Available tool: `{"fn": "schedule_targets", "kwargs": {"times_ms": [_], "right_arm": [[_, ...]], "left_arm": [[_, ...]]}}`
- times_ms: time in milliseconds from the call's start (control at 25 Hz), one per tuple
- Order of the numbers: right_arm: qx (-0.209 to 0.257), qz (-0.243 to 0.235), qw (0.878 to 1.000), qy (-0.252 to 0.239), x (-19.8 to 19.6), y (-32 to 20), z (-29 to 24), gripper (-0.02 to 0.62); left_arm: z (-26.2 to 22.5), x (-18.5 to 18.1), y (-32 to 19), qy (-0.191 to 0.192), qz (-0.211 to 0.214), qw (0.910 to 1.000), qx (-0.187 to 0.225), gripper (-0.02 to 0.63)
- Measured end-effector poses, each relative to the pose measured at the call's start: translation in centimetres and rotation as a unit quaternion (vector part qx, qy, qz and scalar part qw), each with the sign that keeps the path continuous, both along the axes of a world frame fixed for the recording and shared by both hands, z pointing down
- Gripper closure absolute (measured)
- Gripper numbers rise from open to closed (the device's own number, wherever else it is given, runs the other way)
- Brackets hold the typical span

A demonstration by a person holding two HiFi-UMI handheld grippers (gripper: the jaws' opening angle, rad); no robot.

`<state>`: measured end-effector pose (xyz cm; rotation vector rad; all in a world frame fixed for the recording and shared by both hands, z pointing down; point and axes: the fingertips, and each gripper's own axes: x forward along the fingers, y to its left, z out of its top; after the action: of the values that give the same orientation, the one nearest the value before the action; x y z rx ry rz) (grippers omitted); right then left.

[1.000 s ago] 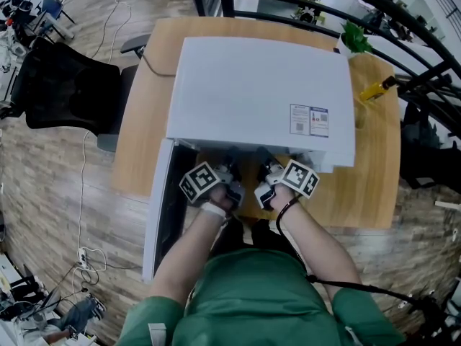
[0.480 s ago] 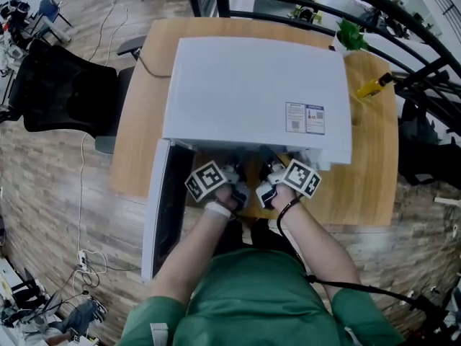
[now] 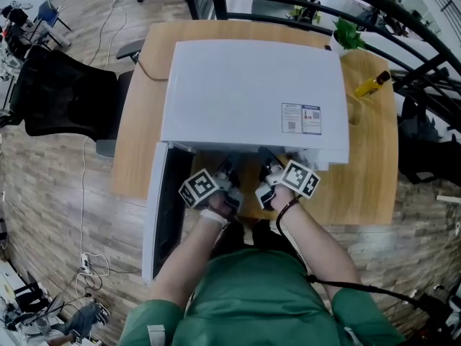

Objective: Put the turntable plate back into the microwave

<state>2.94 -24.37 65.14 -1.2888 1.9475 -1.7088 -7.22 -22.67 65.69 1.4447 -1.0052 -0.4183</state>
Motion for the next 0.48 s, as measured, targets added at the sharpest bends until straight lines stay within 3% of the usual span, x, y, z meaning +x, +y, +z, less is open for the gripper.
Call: {"fn": "schedule_targets", "kwargs": {"times_ms": [160,280,480], "right_arm": [[-0.003,-0.008,1.0,0.007,-0.4,0.0,0.2,0.571],[-0.007,-0.021,1.0,0.019,-0.9,0.0,0.7,0.571],[-0.008,-0.019,1.0,0.023,-1.0,-0.6,0.5,0.591]], "left_arm": [[0.2,-1.1,-0.2,-0.011,-0.011,0.9999,-0.001,0.519],[0.2,-1.6,-0.7,-0.014,-0.019,0.9997,-0.001,0.566],[0.2,-1.1,-1.5,-0.025,0.0,0.9997,-0.001,0.568]]}}
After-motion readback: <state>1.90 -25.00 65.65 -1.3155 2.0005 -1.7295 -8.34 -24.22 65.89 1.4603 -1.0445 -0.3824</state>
